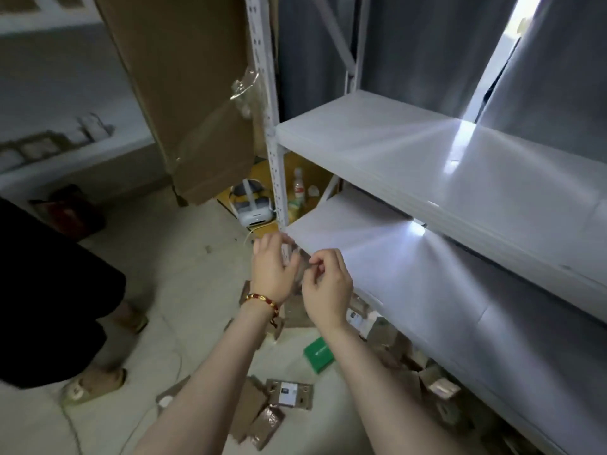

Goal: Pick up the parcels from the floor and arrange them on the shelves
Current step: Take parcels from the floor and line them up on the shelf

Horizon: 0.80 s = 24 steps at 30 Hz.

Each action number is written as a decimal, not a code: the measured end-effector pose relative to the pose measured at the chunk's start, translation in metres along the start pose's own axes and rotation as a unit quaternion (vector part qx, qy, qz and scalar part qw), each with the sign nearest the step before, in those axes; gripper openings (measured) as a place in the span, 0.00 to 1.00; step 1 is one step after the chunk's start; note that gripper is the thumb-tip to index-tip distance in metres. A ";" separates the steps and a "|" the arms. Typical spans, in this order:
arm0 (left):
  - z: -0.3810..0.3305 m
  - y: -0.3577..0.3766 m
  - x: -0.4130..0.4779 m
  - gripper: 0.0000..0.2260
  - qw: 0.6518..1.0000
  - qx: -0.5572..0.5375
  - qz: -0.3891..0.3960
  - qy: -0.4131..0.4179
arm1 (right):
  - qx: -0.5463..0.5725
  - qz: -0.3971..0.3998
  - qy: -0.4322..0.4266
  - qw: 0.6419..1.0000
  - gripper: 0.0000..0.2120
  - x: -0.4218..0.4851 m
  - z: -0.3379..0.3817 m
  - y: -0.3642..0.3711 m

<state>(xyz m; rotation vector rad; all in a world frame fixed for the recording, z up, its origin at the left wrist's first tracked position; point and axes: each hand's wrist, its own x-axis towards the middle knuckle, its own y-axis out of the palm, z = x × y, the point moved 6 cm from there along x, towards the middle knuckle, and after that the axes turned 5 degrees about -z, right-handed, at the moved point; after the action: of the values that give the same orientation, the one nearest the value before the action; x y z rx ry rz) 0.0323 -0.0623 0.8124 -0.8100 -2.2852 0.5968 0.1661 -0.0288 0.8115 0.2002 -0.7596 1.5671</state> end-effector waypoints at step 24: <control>0.235 -0.103 -0.003 0.08 0.983 0.105 0.030 -0.145 | -0.059 0.218 0.120 0.967 0.08 -0.078 0.016 0.256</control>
<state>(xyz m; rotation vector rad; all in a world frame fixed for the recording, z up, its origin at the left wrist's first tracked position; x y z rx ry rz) -0.1678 -0.1838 0.7077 -0.7290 -2.4088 1.0218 -0.0655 -0.0921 0.6930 -0.2584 -0.7331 1.9103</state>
